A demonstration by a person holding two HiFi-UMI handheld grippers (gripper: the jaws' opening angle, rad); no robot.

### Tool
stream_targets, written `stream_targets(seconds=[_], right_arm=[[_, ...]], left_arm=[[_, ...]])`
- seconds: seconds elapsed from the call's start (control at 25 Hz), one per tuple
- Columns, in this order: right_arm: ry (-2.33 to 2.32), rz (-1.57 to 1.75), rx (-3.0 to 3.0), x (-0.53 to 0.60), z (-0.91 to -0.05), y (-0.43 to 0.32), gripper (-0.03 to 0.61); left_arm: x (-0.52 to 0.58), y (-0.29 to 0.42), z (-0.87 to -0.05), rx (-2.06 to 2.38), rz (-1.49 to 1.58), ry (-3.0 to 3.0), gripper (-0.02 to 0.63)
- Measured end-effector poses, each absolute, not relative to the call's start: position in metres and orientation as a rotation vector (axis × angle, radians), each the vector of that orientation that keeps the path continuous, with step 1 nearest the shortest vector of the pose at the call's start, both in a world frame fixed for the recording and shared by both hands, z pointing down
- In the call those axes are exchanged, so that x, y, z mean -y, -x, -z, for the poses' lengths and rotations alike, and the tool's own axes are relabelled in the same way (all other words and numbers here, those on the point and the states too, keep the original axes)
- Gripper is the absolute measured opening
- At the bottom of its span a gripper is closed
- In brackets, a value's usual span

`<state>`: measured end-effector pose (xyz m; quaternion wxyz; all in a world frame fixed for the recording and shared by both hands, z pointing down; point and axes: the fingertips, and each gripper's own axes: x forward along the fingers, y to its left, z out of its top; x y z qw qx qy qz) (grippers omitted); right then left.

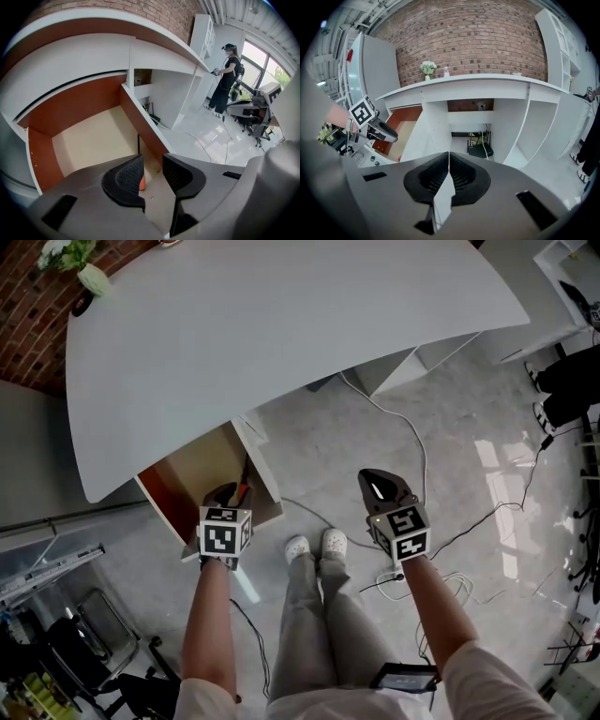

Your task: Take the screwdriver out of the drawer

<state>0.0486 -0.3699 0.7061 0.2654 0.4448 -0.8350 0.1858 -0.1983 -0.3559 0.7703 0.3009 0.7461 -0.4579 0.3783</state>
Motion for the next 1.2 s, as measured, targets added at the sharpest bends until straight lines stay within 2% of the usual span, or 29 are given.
stream_targets(seconds=[0.52,0.64,1.04,1.2], right_arm=[[-1.184,-0.563,2.151,0.374,-0.776,-0.058,0.02],[-1.221,-0.623,2.098,0.374,-0.798,-0.065,0.02],[-1.261,-0.732,2.009,0.368,-0.831,-0.075,0.02],[-1.274,-0.728,2.003,0.374,-0.835,-0.077,0.02]], left_arm=[[0.362,0.21,-0.852,1.037,-1.156,-1.756,0.13],[0.373,0.214,-0.857,1.053,-1.13,-1.726,0.14],[0.381,0.217,-0.891,1.043,-1.331,-1.734,0.138],[0.383,0.218,-0.893,1.06,-1.318,-1.727,0.115]])
